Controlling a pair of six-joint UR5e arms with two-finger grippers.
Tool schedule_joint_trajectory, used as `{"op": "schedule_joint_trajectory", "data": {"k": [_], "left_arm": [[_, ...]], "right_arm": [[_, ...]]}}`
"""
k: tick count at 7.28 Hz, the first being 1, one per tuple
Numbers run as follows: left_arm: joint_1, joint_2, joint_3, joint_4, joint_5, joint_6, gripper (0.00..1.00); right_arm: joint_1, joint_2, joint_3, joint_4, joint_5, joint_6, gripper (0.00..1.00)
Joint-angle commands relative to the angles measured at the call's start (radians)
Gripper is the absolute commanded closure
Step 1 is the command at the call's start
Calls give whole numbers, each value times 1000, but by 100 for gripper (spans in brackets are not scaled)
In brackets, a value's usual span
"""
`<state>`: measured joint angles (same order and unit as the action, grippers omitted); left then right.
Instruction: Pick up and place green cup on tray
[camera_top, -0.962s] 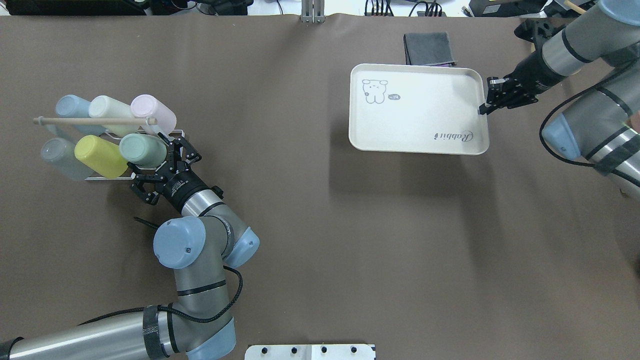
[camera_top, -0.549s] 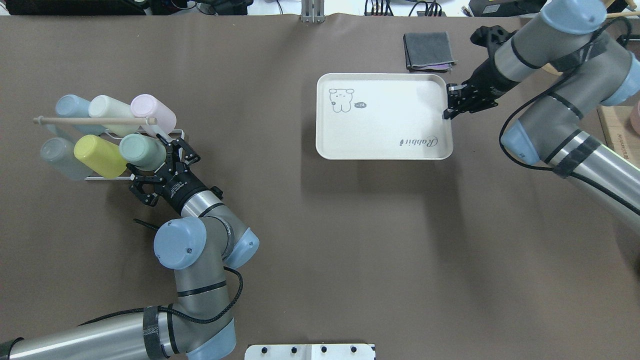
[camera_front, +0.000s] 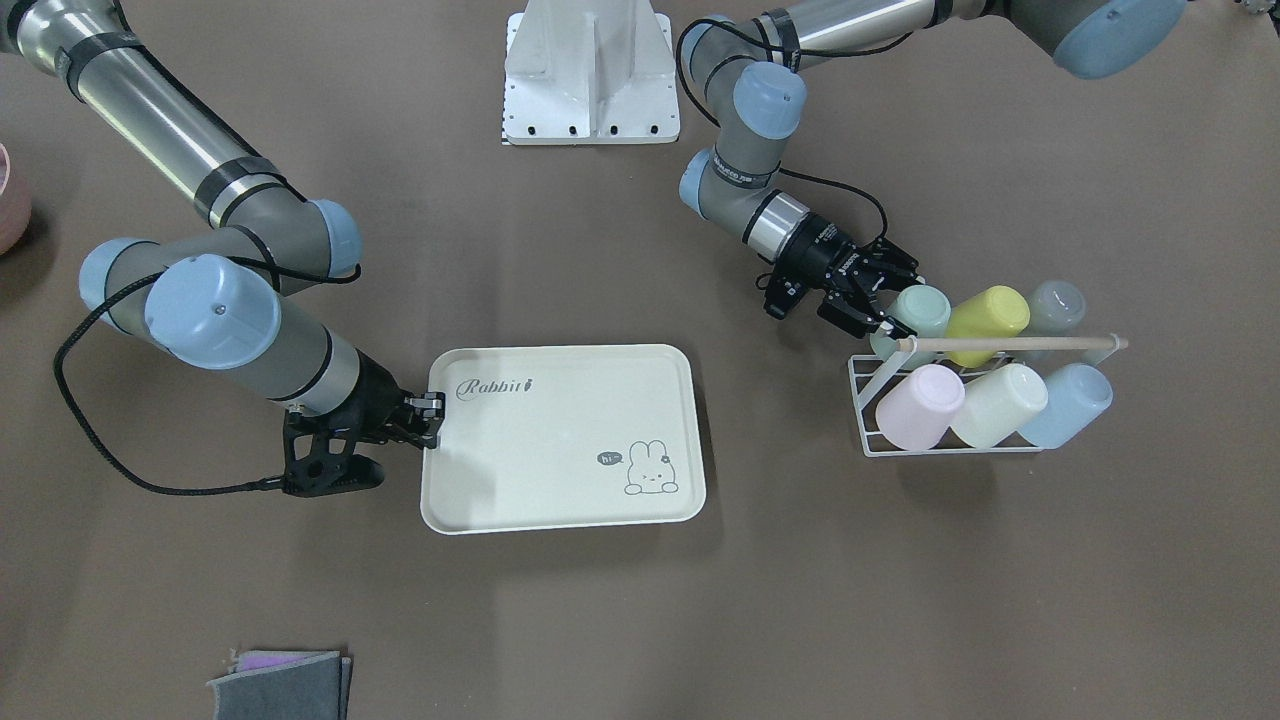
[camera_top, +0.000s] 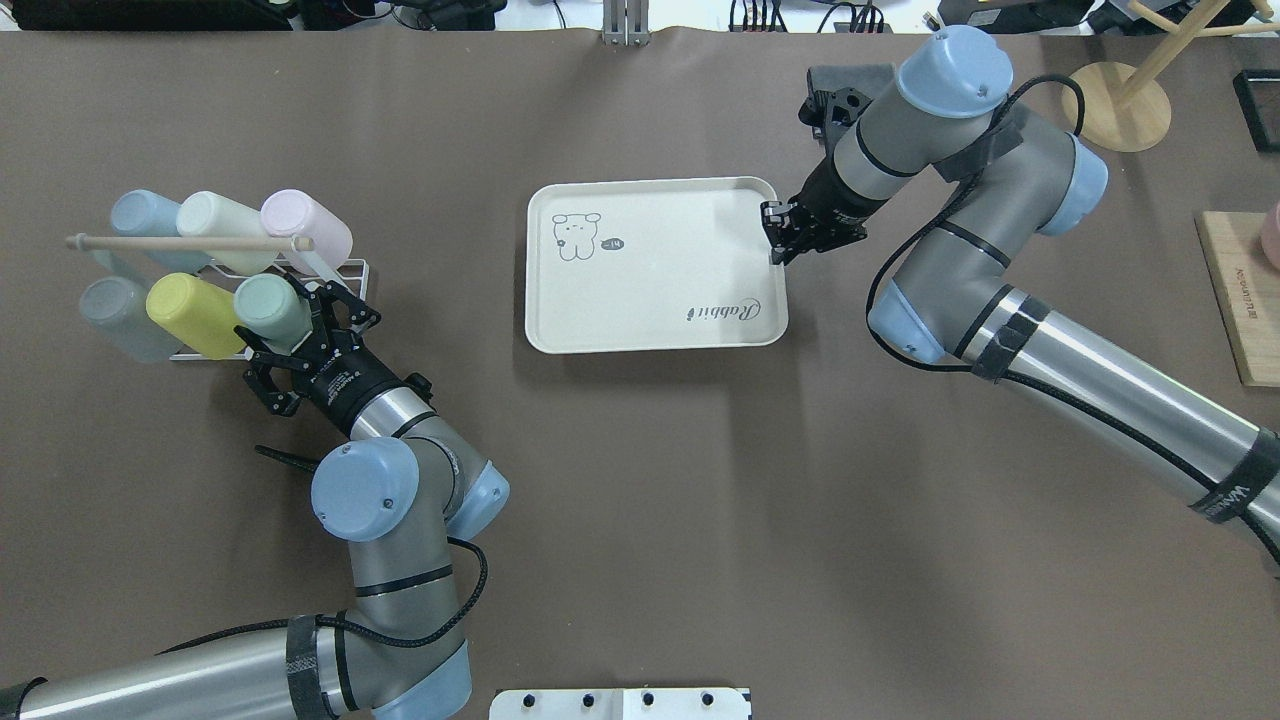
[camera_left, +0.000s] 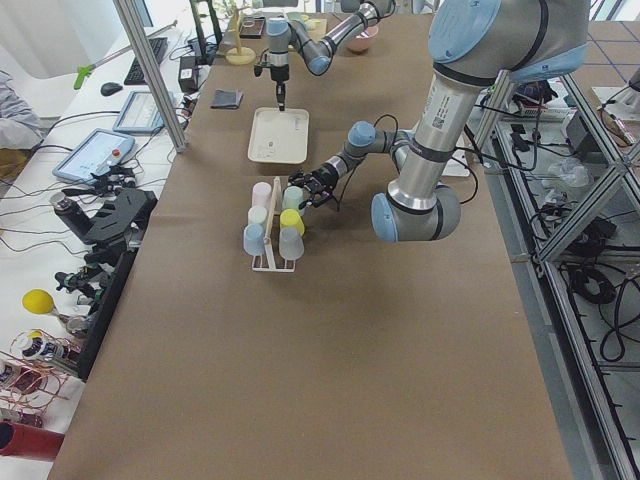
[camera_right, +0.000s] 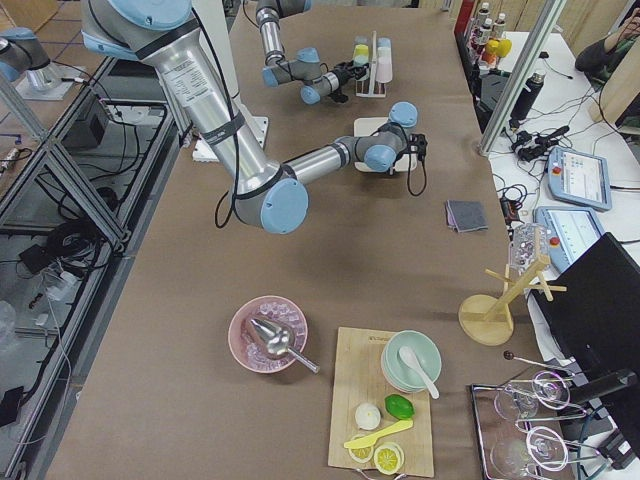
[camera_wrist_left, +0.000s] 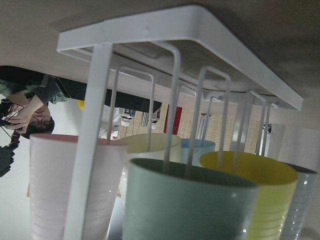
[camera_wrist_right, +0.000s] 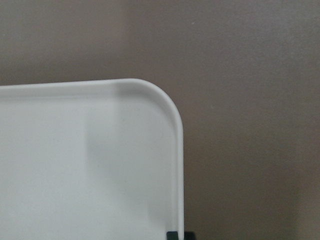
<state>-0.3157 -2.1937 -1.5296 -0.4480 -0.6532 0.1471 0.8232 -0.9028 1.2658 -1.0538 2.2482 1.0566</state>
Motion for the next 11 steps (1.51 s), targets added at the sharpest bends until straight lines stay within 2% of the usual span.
{"op": "schedule_joint_trajectory", "data": {"k": [1,2,4,8,9,11], "left_arm": [[1,-1,-9,2,-9,-1,83],[-2,0,-39,3,-31,5,90],[-11,17,-162,101,-37,8,90],[-9,8,-335,236,-103,8,90],[-8,-7,-389,245,-168,5,90],[-11,-107,-406,214,-291,-97,90]], "right_arm": [[-18,42,-34,0,-12,13,100],[-27,47,-36,2,-21,11,100],[-44,47,-37,2,-33,11,100],[-44,42,-58,43,-33,13,100],[-42,42,-60,44,-33,13,100],[-36,44,-66,44,-33,14,100]]}}
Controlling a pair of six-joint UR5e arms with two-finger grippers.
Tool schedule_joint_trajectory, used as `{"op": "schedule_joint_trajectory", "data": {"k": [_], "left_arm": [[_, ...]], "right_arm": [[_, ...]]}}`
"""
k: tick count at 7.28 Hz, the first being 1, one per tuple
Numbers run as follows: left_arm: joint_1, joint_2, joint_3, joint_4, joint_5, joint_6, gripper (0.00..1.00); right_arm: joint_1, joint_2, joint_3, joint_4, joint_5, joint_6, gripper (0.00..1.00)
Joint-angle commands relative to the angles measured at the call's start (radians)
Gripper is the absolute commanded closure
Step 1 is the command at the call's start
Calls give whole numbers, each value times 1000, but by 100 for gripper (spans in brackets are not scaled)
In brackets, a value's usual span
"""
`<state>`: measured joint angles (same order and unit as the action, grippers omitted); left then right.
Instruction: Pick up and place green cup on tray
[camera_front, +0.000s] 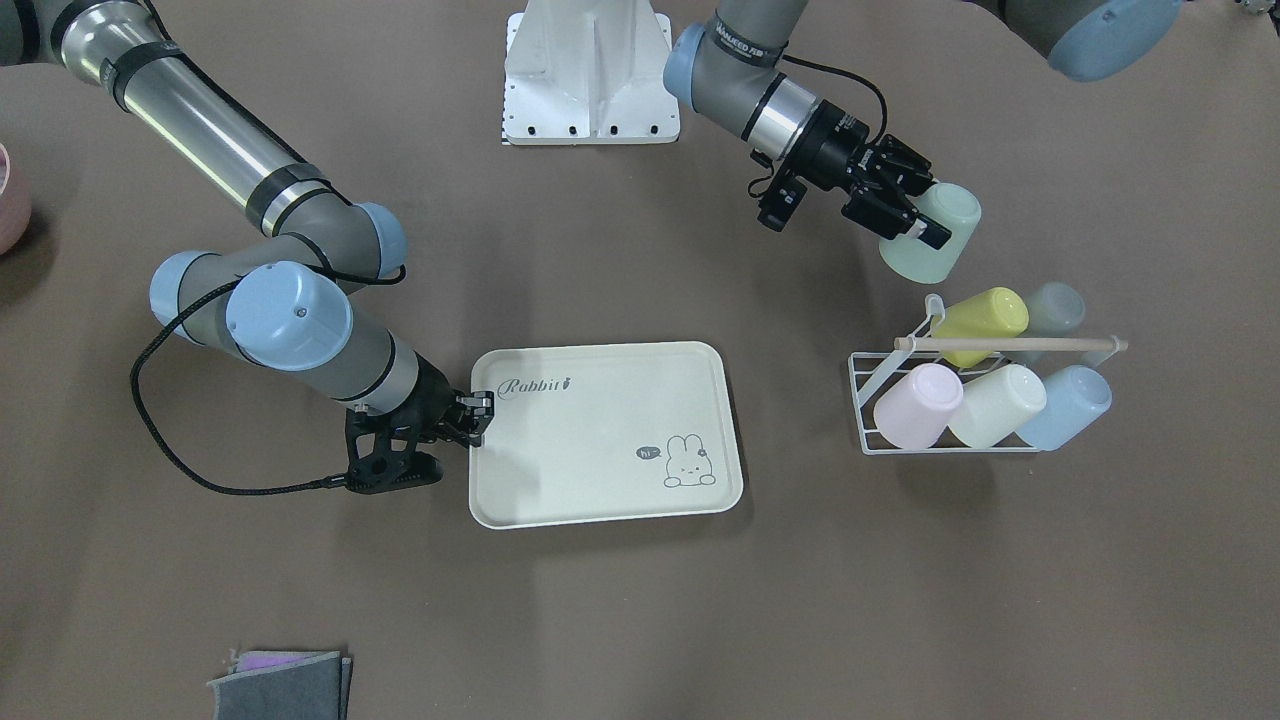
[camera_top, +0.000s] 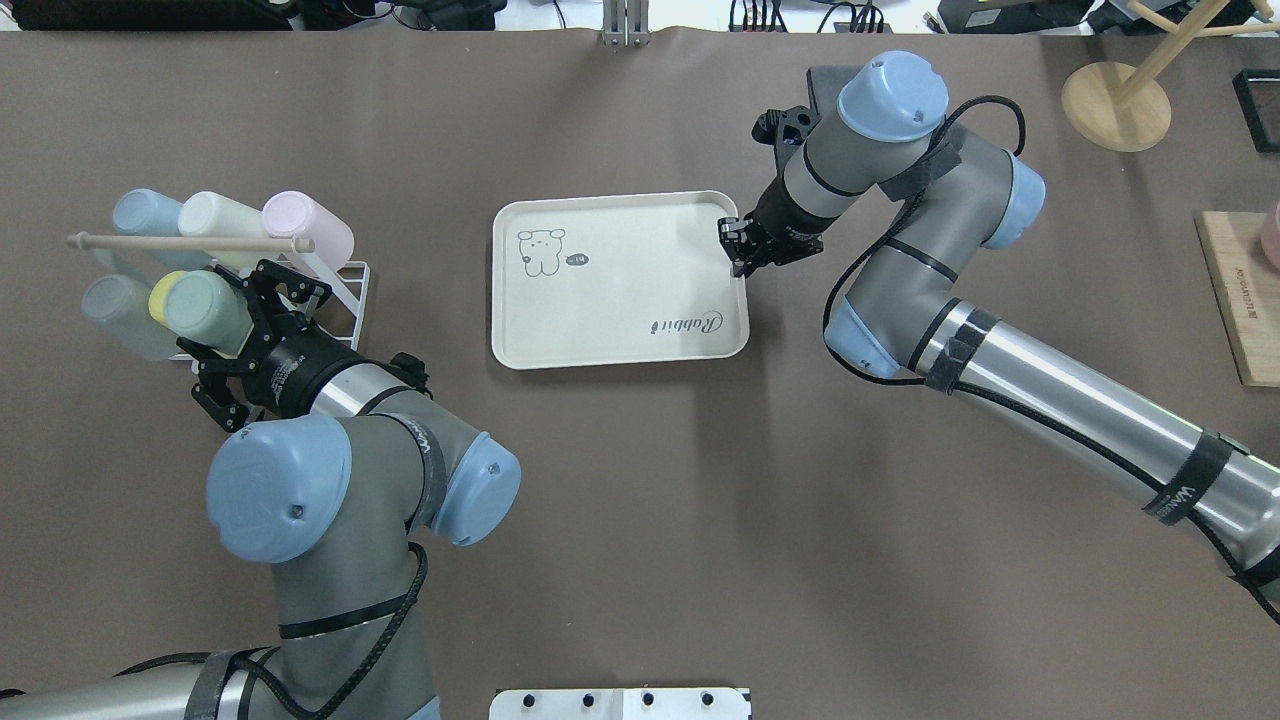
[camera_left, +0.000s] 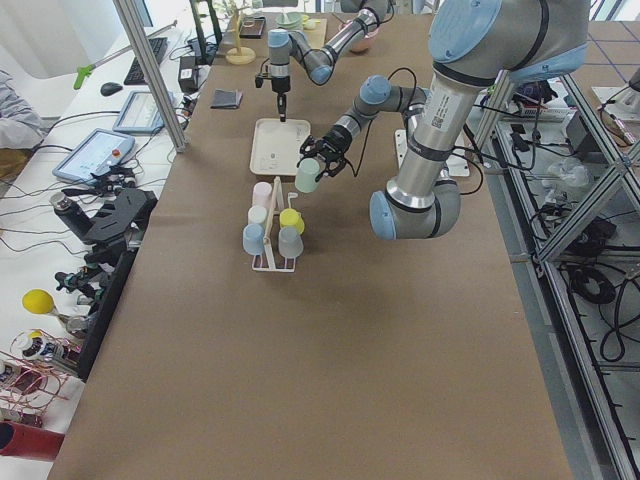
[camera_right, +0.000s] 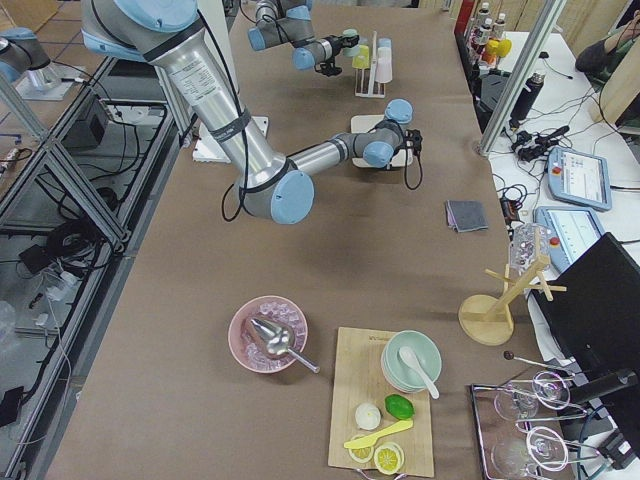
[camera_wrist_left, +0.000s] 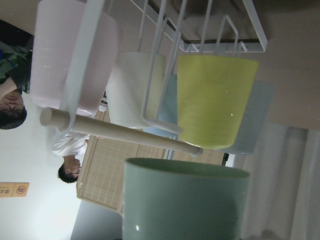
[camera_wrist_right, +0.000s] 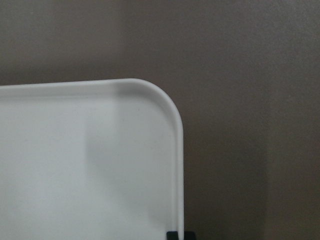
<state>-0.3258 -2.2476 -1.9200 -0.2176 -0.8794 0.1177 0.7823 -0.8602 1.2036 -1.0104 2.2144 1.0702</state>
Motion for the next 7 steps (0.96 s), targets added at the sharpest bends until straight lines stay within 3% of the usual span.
{"op": "schedule_joint_trajectory", "data": {"k": [1,3,4,6,7], "left_arm": [[-1,-72,-46,-78,-140,-173,90],[-10,-75,-45,-309,-266,-528,92],[-9,-73,-24,-419,-283,-717,91],[-7,-50,40,-764,-315,-1009,92],[-10,-44,92,-969,-314,-1064,92]], "right_arm": [[17,1,-7,3,2,-1,100],[21,6,-18,3,2,-1,100],[21,9,-18,3,1,-1,100],[20,33,-39,3,1,-1,100],[18,43,-48,3,1,-1,100]]}}
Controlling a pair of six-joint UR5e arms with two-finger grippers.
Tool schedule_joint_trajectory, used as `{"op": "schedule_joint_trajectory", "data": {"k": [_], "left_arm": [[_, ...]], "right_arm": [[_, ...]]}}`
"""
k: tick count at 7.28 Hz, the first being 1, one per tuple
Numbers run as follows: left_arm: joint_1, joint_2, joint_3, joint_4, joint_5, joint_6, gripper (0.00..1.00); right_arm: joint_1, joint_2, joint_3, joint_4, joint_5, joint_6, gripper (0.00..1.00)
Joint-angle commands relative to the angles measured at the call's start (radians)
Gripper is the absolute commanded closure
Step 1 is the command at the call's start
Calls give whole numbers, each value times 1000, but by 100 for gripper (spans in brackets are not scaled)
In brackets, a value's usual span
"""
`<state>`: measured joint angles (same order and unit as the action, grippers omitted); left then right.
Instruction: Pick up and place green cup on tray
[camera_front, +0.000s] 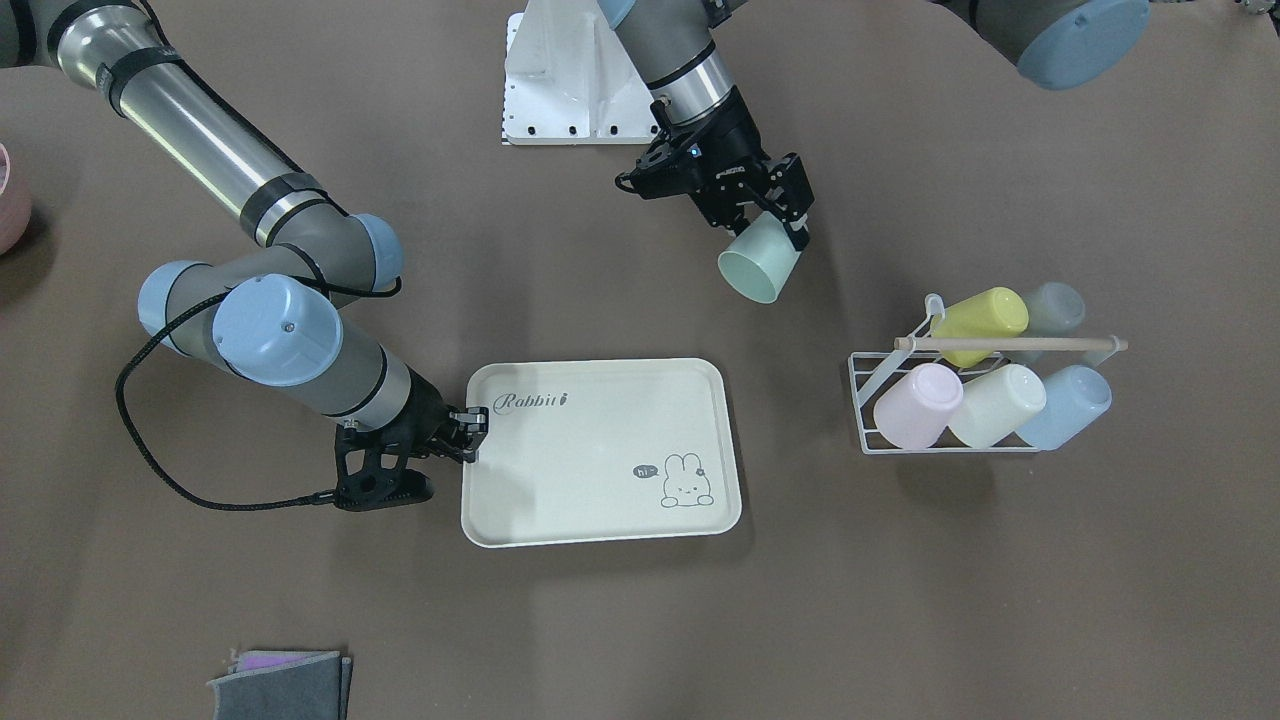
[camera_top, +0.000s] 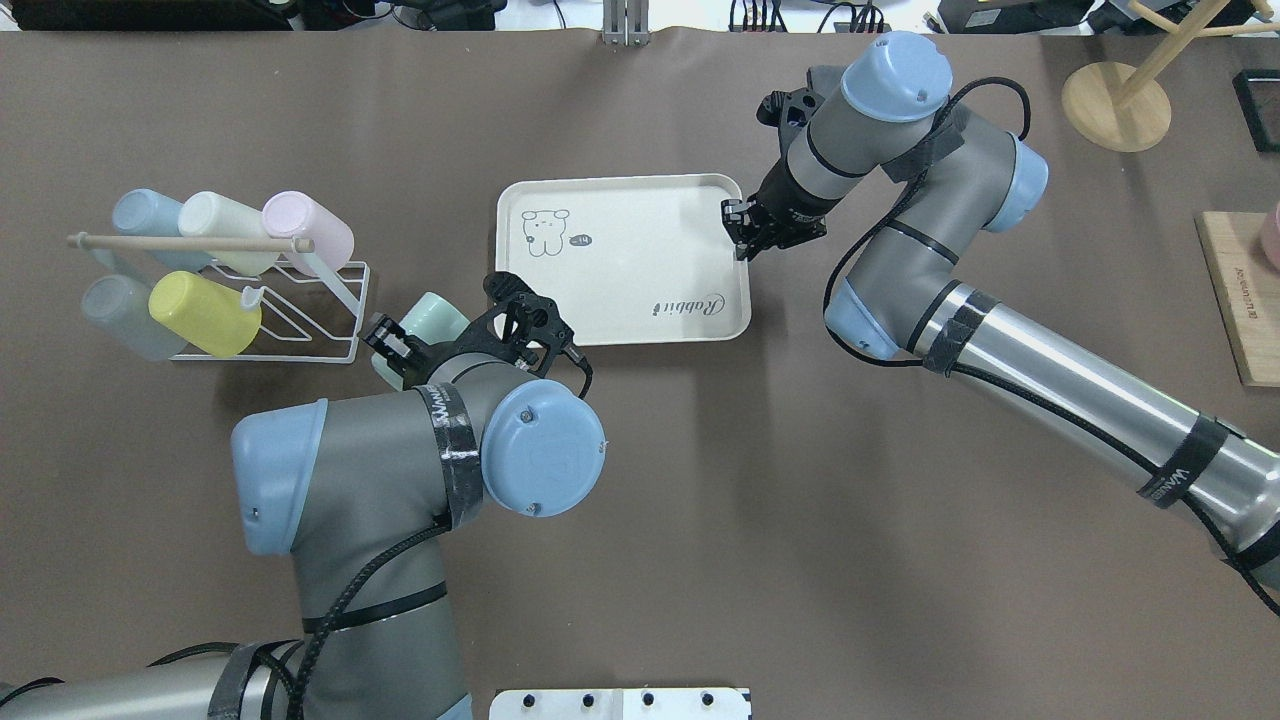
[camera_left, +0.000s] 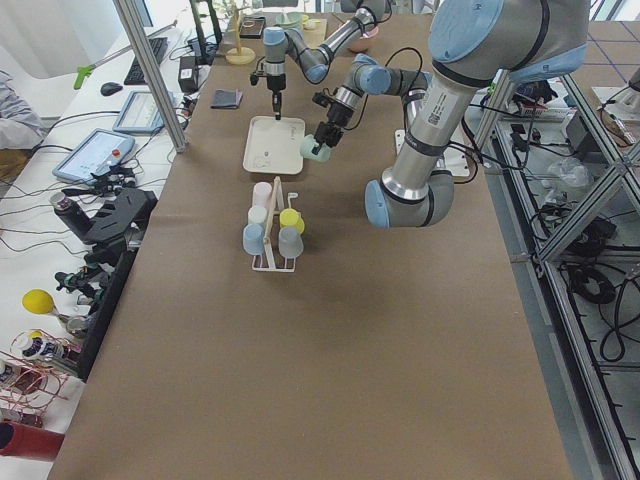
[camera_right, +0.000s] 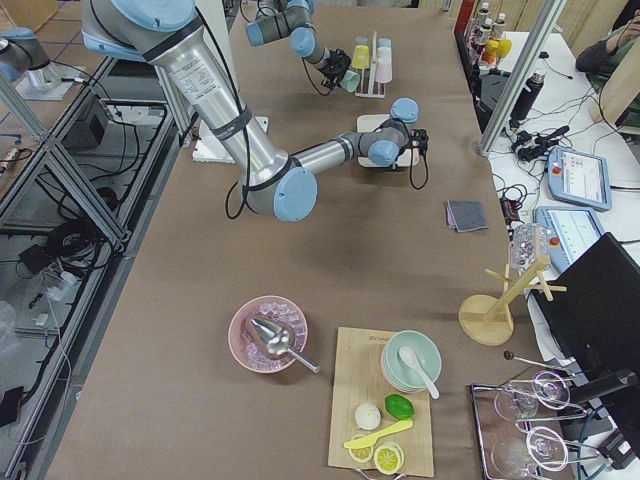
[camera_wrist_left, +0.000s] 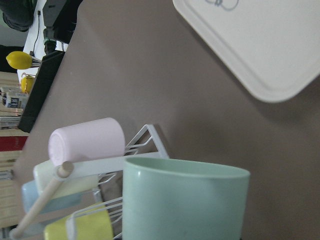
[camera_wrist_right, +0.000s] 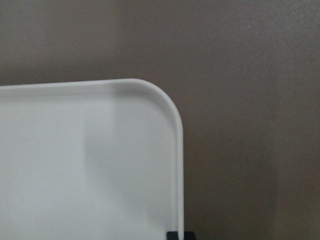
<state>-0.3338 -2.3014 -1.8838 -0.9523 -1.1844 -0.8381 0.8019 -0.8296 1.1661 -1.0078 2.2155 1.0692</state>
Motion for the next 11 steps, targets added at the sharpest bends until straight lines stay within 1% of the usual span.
{"op": "schedule_joint_trajectory", "data": {"k": [1,2,3,4,5,6,7,8,9,10,11], "left_arm": [[-10,17,77,-375,-6,-116,92],[-23,19,92,-469,-4,-160,91],[-51,19,91,-547,-4,-176,91],[-51,20,106,-651,3,-173,91],[-50,16,179,-763,47,-203,91],[-48,-4,303,-968,122,-210,91],[-50,-30,387,-1088,171,-211,91],[-53,-44,438,-1164,195,-214,92],[-54,-67,541,-1277,218,-216,92],[-54,-91,662,-1401,251,-223,92],[-60,-111,707,-1425,267,-272,91]], "right_arm": [[-3,14,-16,0,0,0,100],[-4,15,-16,2,-5,-5,73],[-4,17,-16,3,-28,-3,1],[-4,15,-14,3,-30,-5,0],[-3,14,-13,9,-30,-6,0],[12,12,-3,11,-31,-14,0],[42,-12,38,3,-30,-17,0],[99,-70,125,-26,-11,-23,0],[153,-121,239,-120,21,-26,0],[193,-144,320,-221,21,-113,0],[218,-164,398,-355,12,-227,0]]}}
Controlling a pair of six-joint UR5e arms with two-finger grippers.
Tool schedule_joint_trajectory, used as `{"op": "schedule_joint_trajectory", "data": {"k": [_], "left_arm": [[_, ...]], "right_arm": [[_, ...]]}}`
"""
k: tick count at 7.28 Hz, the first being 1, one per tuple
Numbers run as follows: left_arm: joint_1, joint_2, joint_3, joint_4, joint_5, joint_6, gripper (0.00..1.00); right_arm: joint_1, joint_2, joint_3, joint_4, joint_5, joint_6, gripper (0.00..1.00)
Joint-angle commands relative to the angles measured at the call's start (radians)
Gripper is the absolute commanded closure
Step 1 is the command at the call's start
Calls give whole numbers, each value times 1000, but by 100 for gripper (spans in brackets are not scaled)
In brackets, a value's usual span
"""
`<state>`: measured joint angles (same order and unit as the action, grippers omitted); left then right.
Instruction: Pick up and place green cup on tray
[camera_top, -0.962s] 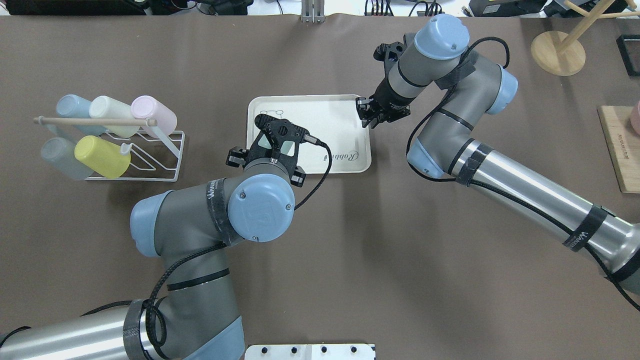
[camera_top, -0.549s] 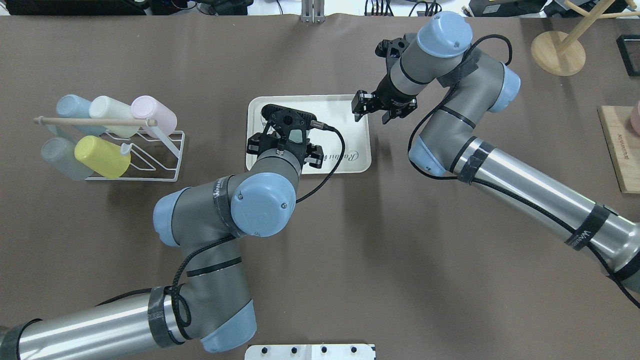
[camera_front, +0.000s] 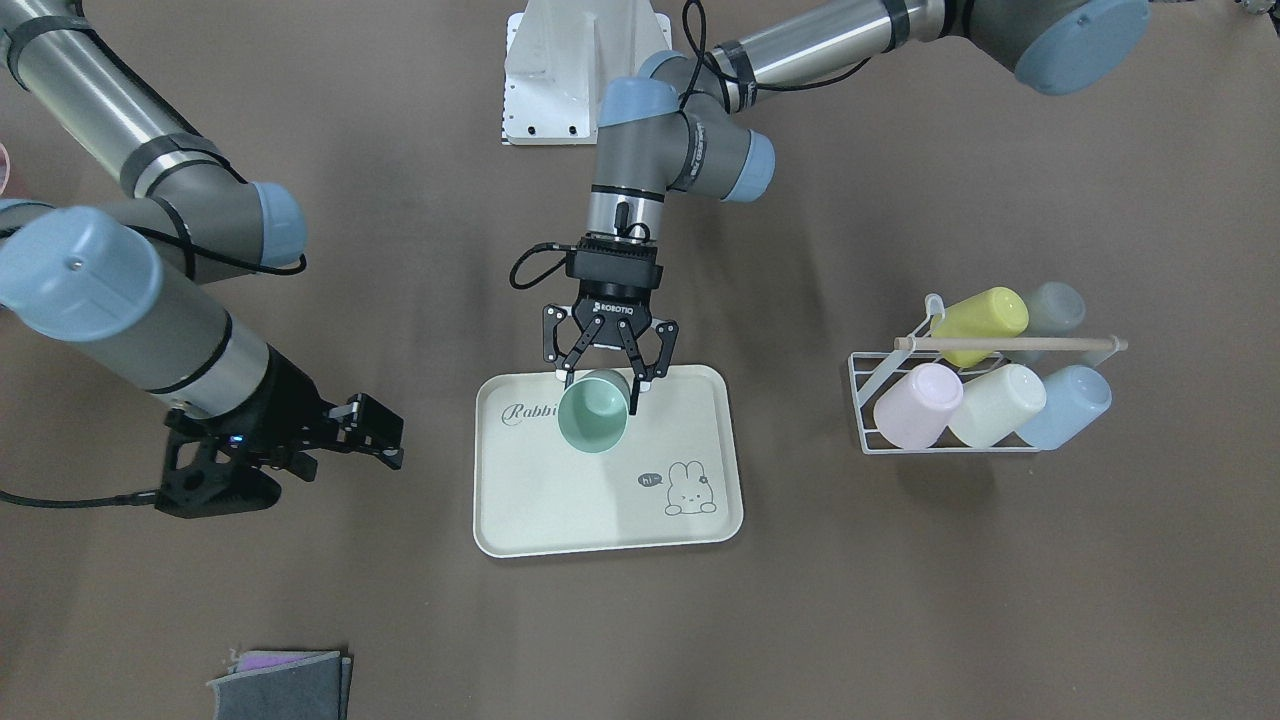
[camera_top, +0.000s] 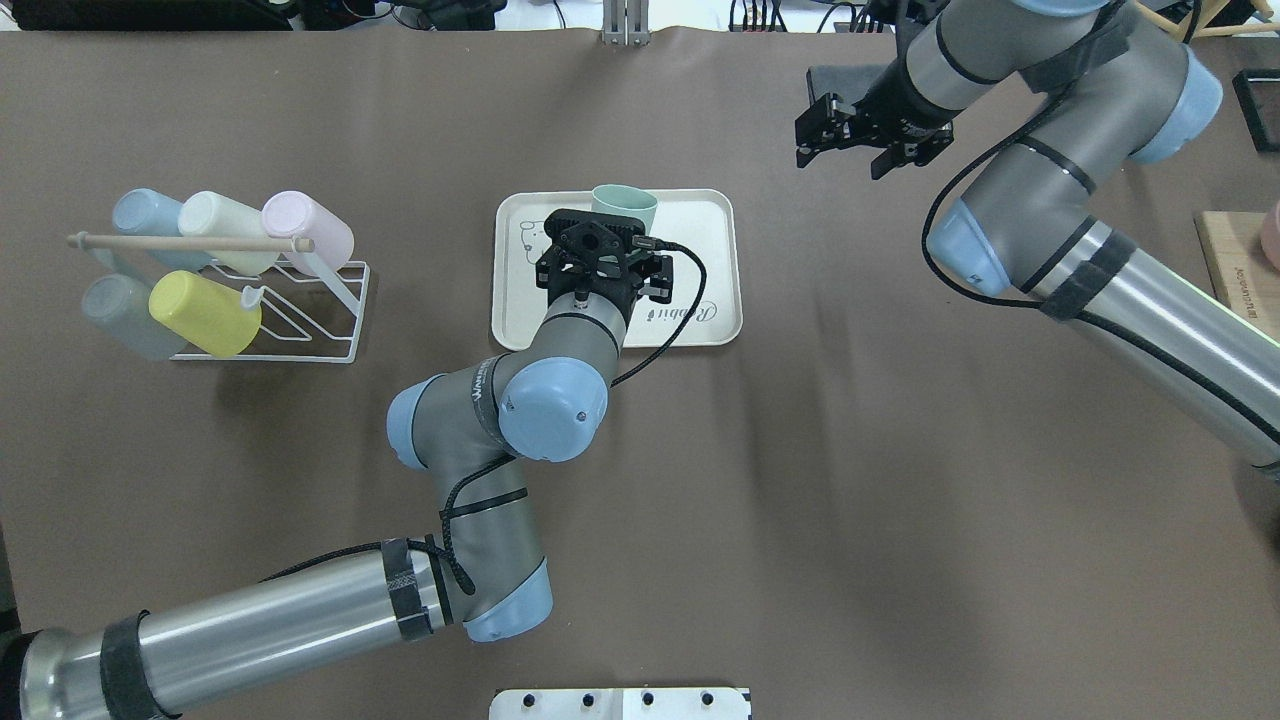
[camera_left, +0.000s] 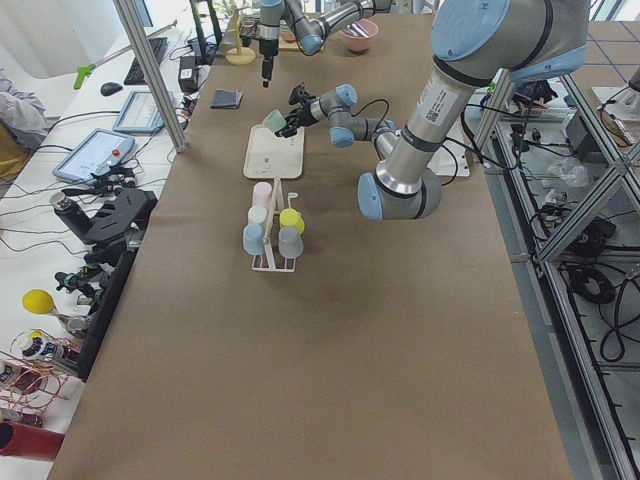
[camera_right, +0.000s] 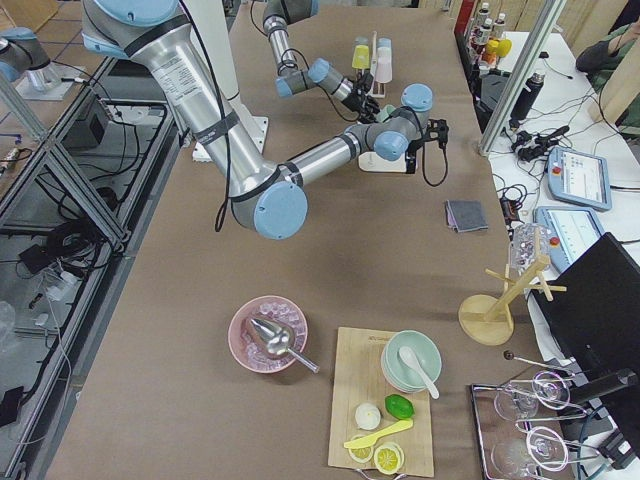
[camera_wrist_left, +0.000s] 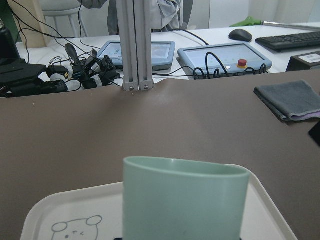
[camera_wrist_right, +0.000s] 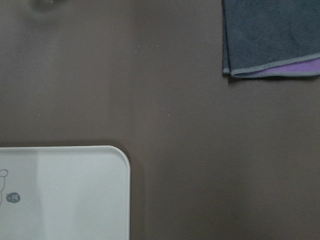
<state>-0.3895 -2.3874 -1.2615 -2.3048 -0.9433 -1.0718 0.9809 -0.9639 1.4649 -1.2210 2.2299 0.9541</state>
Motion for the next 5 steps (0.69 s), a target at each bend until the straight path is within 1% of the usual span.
{"op": "schedule_joint_trajectory", "data": {"k": [1,2,3,4,5], "left_arm": [[-9,-44,130,-84,41,-55,91],[-14,-62,183,-112,50,-62,91],[-31,-75,217,-128,52,-69,91],[-31,-104,268,-131,52,-72,91],[-31,-117,292,-133,54,-92,91]], "right_arm": [[68,-33,122,-225,-21,-203,0],[105,-50,147,-276,-30,-272,0],[128,-109,235,-329,-36,-317,0],[156,-160,302,-360,-51,-369,0],[188,-239,374,-377,-52,-374,0]]}}
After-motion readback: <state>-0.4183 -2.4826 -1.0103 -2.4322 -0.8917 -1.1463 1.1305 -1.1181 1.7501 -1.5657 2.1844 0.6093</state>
